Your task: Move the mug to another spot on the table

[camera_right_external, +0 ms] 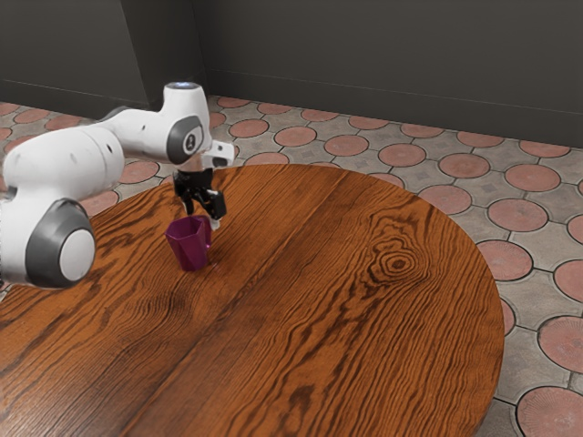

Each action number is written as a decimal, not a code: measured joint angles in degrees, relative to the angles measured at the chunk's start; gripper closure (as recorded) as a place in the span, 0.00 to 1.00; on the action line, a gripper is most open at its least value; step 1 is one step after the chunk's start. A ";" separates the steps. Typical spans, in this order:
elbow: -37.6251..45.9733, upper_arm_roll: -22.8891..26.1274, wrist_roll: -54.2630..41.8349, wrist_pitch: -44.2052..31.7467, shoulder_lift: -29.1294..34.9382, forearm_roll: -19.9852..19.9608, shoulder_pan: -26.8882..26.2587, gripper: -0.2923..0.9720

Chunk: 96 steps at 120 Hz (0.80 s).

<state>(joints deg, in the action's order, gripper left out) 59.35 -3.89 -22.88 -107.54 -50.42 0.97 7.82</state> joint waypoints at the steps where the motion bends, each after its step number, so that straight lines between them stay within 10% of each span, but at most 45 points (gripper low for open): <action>1: 0.00 0.00 0.08 -0.12 -0.10 0.00 0.01 0.23; 52: 0.33 1.17 3.66 -2.71 -2.42 -1.57 1.66 0.24; 96: 0.91 1.24 6.05 -1.97 -2.53 -9.10 3.12 0.49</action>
<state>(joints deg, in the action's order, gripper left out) 60.27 -2.64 -16.83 -109.50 -52.95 -8.13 10.94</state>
